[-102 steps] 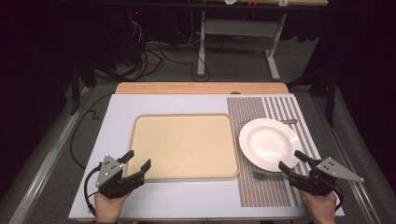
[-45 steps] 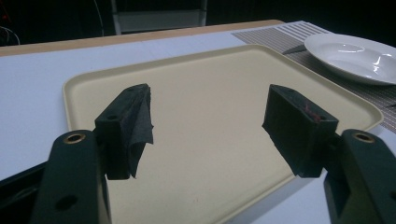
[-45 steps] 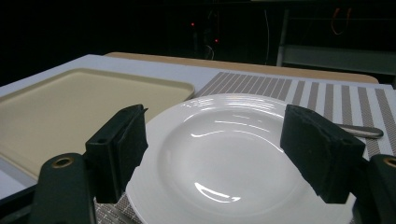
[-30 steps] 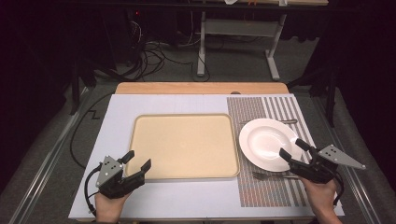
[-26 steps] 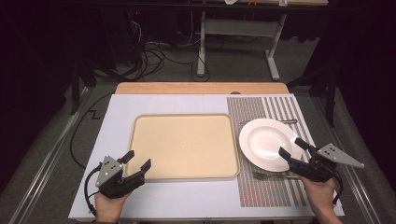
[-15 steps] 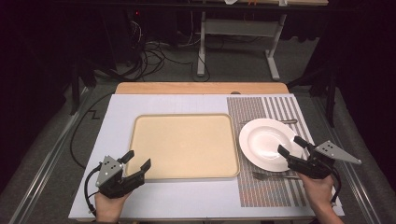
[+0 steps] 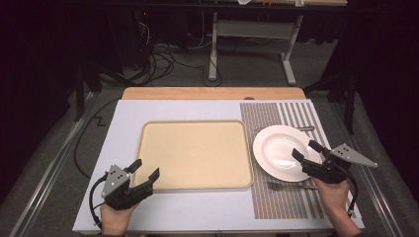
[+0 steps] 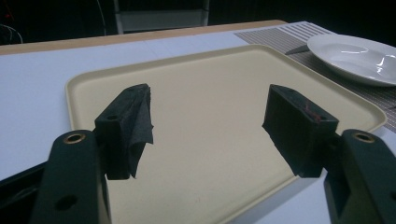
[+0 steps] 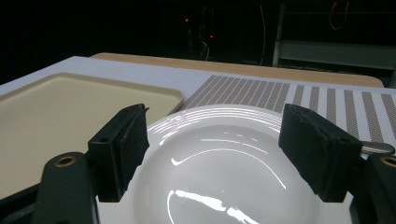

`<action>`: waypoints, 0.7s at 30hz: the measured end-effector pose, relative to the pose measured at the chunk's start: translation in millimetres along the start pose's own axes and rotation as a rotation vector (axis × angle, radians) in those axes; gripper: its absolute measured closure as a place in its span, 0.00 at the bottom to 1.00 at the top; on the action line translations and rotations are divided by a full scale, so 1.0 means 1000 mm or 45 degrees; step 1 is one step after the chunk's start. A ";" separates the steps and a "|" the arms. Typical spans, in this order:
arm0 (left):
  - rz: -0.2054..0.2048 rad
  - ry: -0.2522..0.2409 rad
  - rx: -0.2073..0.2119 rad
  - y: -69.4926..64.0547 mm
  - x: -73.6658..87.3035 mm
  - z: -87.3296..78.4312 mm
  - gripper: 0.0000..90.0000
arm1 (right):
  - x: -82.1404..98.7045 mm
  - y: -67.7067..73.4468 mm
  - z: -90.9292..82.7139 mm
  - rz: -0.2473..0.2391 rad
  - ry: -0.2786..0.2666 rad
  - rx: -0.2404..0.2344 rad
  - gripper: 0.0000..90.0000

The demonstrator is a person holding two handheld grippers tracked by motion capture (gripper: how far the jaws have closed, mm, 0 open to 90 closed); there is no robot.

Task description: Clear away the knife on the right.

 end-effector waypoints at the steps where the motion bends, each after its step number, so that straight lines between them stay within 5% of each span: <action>1: 0.000 0.000 0.000 0.000 0.000 0.000 0.37 | 0.000 0.000 0.001 0.000 0.002 0.001 0.27; 21: 0.002 0.001 -0.003 0.000 0.000 0.000 0.37 | -0.002 -0.007 0.019 0.005 0.049 0.016 0.28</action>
Point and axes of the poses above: each handheld gripper's, and its own axes: z roughly forward along the jaws, x roughly out of its underside, y roughly to its left, the point moved 2 cm from there along z, roughly forward along the jaws, and after that the axes turned 2 degrees about -x, right-handed, at the moved point
